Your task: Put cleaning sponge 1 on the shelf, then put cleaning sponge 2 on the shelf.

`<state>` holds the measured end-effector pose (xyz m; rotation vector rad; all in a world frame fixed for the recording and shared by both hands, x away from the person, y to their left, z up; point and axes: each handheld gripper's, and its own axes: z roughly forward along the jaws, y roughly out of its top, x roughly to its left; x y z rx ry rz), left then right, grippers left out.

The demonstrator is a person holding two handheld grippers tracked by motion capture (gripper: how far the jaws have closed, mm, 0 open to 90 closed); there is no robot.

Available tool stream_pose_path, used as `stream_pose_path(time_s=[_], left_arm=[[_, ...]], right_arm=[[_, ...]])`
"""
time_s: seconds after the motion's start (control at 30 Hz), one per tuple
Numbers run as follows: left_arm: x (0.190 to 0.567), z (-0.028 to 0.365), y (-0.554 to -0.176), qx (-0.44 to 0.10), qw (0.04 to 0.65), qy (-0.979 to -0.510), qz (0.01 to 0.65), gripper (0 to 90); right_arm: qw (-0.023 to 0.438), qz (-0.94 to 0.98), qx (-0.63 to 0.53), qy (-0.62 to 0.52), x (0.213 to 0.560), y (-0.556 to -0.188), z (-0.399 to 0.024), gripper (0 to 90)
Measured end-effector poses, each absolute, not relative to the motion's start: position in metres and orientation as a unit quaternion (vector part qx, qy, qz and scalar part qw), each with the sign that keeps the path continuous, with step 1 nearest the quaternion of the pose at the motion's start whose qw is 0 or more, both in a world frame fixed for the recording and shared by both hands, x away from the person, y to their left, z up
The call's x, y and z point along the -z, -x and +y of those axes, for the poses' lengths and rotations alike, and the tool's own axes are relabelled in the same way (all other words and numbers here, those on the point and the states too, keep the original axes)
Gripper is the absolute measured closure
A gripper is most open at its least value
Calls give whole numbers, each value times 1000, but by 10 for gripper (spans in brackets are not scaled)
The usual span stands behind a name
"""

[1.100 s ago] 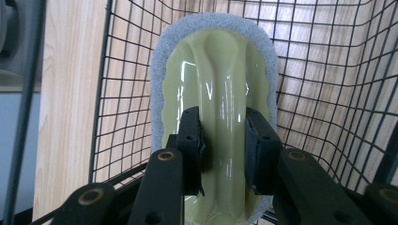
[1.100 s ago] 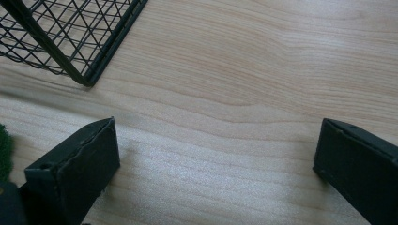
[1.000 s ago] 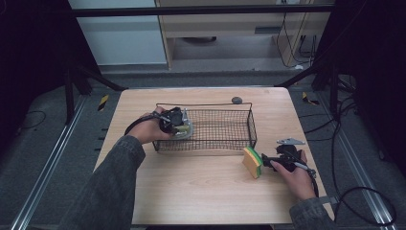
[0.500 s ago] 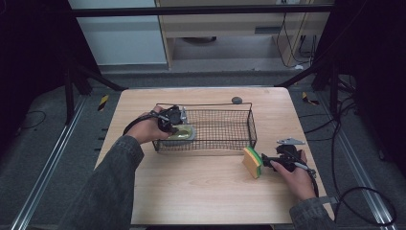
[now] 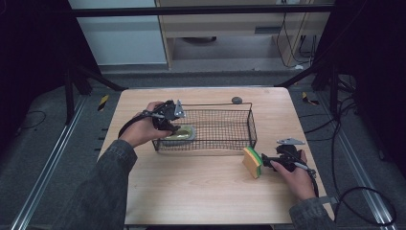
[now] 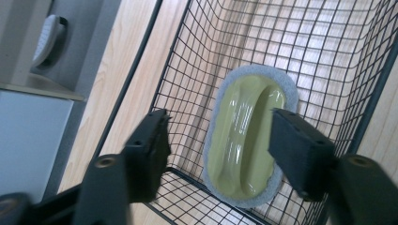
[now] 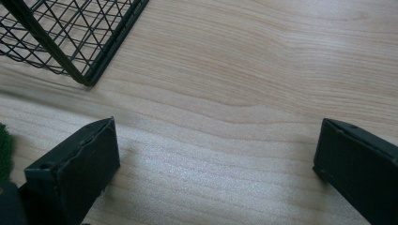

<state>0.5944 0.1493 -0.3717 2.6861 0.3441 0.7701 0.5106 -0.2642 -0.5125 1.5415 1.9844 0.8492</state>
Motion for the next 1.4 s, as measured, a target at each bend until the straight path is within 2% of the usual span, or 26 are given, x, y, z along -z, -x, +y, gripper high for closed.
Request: stream_pose_path(time_s=[0.1,0.13,0.3,0.73,1.0,1.17,1.27,1.4], left_arm=[[372,150,-592,-268,170,-938,141,202],[372,152,-589,-259,179,-937,149,125],[374,155,-580,-260,203,-930,163,82],[377,171,-550,-271,258,-906,200,50],[388,202,-521,-299,306,-868,251,47],[418,224,-499,-289,324,-854,288,38],[446,232,-493,-281,294,-869,283,38],[462,236,-494,-267,282,-873,296,37]], right_arm=[[242,726,-311,-563,513,-511,-264,7],[242,726,-311,-564,513,-511,-264,7],[242,726,-311,-563,513,-511,-264,7],[242,726,-311,-564,513,-511,-264,7],[240,726,-313,-563,513,-511,-265,7],[238,731,-315,-557,512,-511,-267,25],[227,740,-294,-561,498,-509,-273,79],[223,748,-295,-551,478,-497,-280,113]])
